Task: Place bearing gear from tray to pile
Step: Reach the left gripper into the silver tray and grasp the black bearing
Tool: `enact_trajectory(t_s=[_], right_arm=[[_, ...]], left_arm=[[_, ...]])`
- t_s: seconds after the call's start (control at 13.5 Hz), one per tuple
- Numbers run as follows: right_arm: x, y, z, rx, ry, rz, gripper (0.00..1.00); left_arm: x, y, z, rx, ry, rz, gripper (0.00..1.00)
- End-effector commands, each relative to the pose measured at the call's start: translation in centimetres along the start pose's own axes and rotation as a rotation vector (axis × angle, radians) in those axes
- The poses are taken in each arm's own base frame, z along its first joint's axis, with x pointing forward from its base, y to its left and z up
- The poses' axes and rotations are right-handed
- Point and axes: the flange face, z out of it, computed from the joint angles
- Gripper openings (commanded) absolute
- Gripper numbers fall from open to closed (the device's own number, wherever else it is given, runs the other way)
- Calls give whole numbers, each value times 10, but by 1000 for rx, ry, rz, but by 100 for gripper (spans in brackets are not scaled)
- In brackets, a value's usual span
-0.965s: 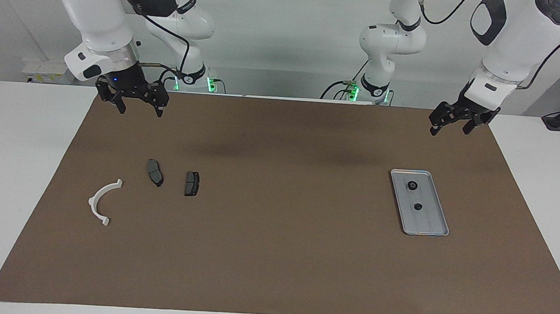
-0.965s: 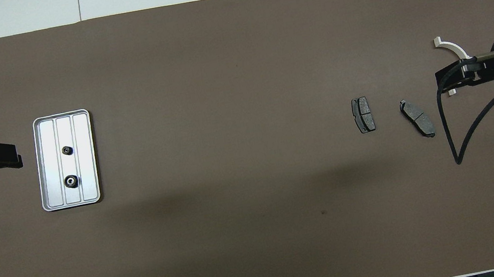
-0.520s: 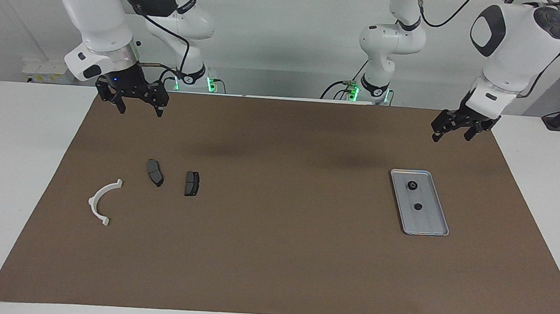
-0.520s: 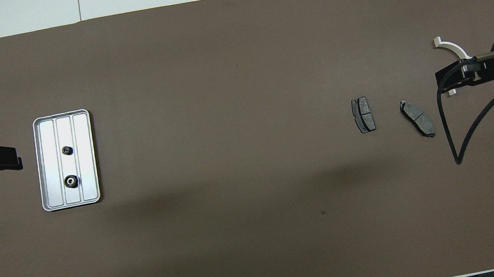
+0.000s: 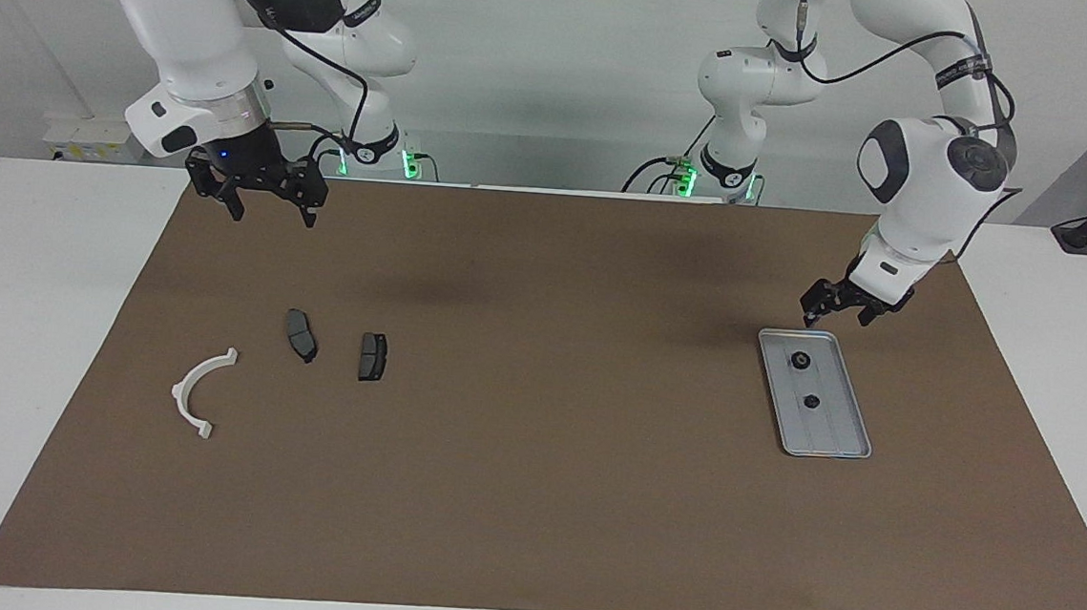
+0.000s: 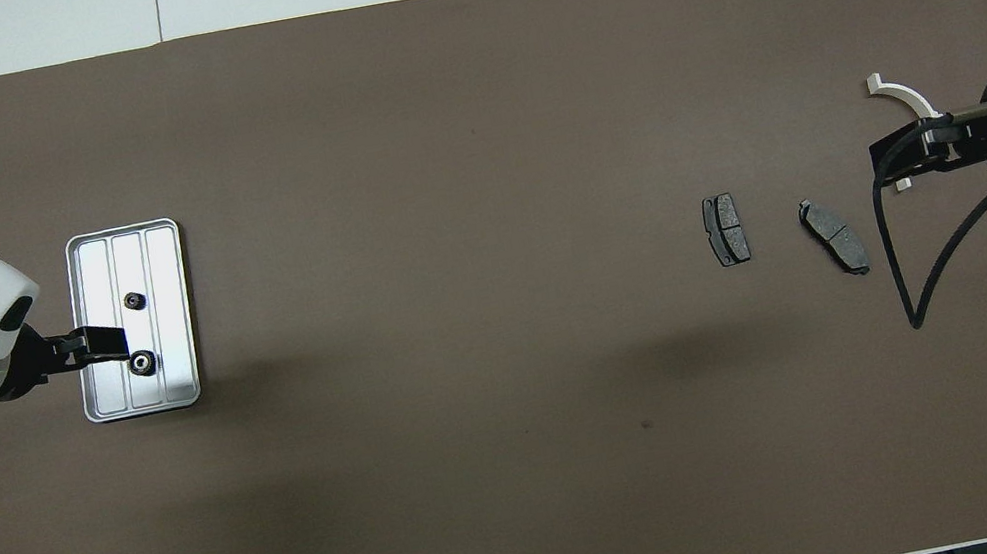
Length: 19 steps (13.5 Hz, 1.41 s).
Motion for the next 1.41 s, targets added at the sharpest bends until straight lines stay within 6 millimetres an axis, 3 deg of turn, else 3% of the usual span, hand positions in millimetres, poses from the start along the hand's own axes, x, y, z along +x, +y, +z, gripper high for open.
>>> enact_trajectory(t_s=[0.0, 0.67, 1.11, 1.34], right_arm=[[2, 2, -1, 3, 9, 11, 100], [3, 6, 0, 2, 8, 14, 100], [2, 2, 1, 4, 7, 9, 100], [5, 1, 10, 6, 26, 7, 100]], left_arm=[[-12, -5, 10, 14, 32, 26, 100], [-4, -6, 73, 11, -10, 25, 100], [1, -5, 94, 10, -4, 27, 99], [1, -3, 101, 9, -13, 27, 99]])
